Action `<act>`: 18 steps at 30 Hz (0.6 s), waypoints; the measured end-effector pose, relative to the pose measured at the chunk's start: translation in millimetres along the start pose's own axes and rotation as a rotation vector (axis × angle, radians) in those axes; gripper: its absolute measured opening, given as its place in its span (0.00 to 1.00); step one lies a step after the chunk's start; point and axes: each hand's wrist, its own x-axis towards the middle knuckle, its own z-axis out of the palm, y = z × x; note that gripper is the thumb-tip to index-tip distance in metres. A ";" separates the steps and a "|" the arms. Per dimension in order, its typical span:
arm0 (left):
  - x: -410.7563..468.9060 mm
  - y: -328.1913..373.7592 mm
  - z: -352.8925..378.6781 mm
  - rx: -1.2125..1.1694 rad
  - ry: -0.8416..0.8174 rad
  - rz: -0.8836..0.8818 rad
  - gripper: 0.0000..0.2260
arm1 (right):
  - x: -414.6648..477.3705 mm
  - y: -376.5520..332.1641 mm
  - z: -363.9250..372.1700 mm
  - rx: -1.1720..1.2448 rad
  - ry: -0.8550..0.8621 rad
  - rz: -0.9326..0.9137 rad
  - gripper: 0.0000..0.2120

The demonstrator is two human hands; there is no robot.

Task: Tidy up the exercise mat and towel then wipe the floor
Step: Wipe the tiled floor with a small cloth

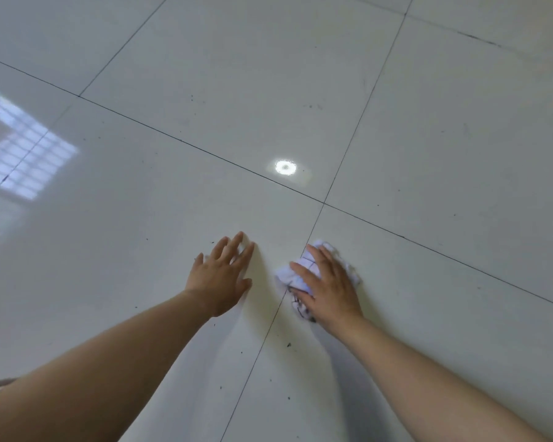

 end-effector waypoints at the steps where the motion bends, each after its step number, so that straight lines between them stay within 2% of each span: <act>1: 0.8 -1.7 0.0 -0.009 0.001 -0.001 0.29 | 11.1 -1.3 -0.4 0.004 0.041 0.057 0.19; 4: 0.0 -12.8 -0.9 -0.036 0.013 -0.032 0.29 | 48.5 -19.9 6.7 0.034 0.101 0.261 0.19; 6: -3.2 -23.2 -0.2 -0.050 0.013 -0.067 0.30 | 57.8 -36.6 14.3 0.033 0.094 0.270 0.20; 10: -14.5 -51.1 5.6 -0.089 0.024 -0.148 0.31 | 41.3 -50.2 23.4 0.034 -0.008 -0.104 0.19; 12: -22.0 -67.7 8.5 -0.109 0.024 -0.195 0.30 | 51.9 -44.3 25.9 0.067 -0.018 -0.174 0.18; 14: -29.9 -81.4 11.8 -0.127 0.012 -0.241 0.30 | 80.5 -51.8 26.0 0.096 0.000 -0.066 0.19; 17: -41.7 -97.9 20.0 -0.194 0.005 -0.348 0.31 | 122.3 -84.1 35.7 0.086 0.026 0.216 0.17; 18: -46.1 -103.0 22.7 -0.223 0.002 -0.381 0.31 | 126.4 -98.5 40.5 0.051 0.043 0.231 0.17</act>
